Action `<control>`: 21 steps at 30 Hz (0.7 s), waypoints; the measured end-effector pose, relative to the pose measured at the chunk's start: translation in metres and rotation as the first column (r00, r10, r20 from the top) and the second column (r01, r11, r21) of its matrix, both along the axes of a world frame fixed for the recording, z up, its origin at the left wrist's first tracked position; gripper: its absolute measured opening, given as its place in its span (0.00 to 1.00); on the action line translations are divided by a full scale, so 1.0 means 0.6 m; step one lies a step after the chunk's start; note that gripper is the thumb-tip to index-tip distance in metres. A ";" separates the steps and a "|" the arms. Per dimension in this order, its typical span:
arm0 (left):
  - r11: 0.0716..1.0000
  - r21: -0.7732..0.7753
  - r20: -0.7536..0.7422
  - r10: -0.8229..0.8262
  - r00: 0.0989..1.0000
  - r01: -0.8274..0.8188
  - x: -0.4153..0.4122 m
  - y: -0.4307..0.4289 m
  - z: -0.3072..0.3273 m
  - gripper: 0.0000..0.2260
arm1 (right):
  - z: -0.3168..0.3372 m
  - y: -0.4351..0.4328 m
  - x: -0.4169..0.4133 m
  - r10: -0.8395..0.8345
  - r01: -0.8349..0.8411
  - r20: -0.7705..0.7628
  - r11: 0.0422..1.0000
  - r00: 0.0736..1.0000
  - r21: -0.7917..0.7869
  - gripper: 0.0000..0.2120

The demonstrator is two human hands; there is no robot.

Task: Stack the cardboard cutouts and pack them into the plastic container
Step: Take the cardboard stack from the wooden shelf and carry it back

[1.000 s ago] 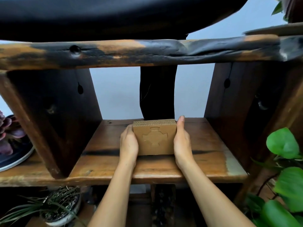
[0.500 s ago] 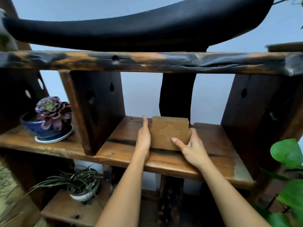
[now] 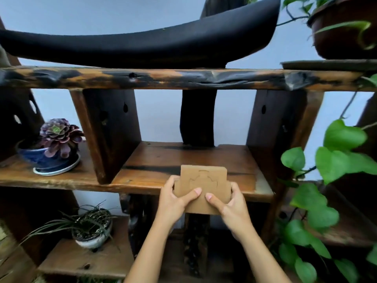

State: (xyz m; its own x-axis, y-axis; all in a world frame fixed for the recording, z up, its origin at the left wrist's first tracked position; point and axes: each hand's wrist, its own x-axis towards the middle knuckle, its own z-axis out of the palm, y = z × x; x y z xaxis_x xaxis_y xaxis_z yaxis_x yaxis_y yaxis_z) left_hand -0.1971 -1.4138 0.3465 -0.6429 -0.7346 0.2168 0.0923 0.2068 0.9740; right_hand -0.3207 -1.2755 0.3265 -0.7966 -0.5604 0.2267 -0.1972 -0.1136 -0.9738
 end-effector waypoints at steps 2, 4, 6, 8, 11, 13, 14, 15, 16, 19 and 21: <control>0.998 0.044 0.042 -0.048 0.998 0.046 0.016 0.023 -0.026 0.18 | -0.037 0.036 0.033 -0.047 0.046 0.045 0.999 0.998 0.017 0.23; 0.991 0.084 0.097 -0.115 0.989 0.107 0.031 0.048 -0.057 0.18 | -0.070 0.070 0.069 -0.126 0.122 0.073 0.991 0.989 0.051 0.23; 0.976 0.148 0.105 -0.178 0.978 0.161 0.045 0.068 -0.087 0.19 | -0.092 0.095 0.098 -0.197 0.191 0.074 0.978 0.978 0.084 0.24; 0.960 0.183 0.098 -0.232 0.968 0.212 0.063 0.084 -0.110 0.22 | -0.104 0.114 0.126 -0.233 0.226 0.051 0.967 0.971 0.116 0.23; 0.937 0.208 0.094 -0.305 0.948 0.281 0.091 0.104 -0.139 0.22 | -0.119 0.143 0.171 -0.279 0.266 0.065 0.950 0.958 0.167 0.23; 0.921 0.213 0.095 -0.352 0.931 0.327 0.114 0.117 -0.153 0.22 | -0.128 0.163 0.212 -0.342 0.325 0.061 0.925 0.938 0.196 0.22; 0.913 0.210 0.100 -0.376 0.921 0.349 0.124 0.123 -0.158 0.22 | -0.132 0.172 0.233 -0.381 0.365 0.041 0.907 0.924 0.210 0.23; 0.905 0.212 0.107 -0.396 0.912 0.369 0.132 0.130 -0.162 0.22 | -0.134 0.180 0.254 -0.419 0.405 0.019 0.888 0.908 0.220 0.24; 0.894 0.224 0.107 -0.419 0.902 0.389 0.140 0.138 -0.165 0.22 | -0.137 0.190 0.272 -0.455 0.442 0.005 0.868 0.891 0.226 0.26; 0.857 0.268 0.118 -0.483 0.868 0.440 0.161 0.173 -0.176 0.22 | -0.144 0.228 0.323 -0.538 0.522 0.010 0.822 0.843 0.228 0.29; 0.822 0.277 0.125 -0.544 0.830 0.497 0.171 0.203 -0.181 0.21 | -0.151 0.261 0.352 -0.596 0.572 0.039 0.785 0.802 0.238 0.29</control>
